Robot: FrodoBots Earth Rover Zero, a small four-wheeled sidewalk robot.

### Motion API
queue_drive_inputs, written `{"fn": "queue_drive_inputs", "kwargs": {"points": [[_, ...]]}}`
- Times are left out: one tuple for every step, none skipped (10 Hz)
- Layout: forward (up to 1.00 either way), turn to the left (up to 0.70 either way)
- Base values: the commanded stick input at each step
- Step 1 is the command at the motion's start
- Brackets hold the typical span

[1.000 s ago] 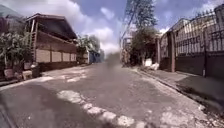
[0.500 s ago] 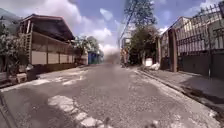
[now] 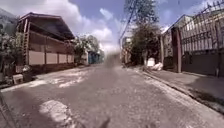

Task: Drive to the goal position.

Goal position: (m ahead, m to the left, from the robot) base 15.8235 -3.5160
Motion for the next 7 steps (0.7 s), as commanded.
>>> {"fn": "queue_drive_inputs", "kwargs": {"points": [[0.45,0.27],[0.45,0.25],[0.45,0.16],[0.45,0.04],[0.45,0.0],[0.45,0.0],[0.45,0.0]]}}
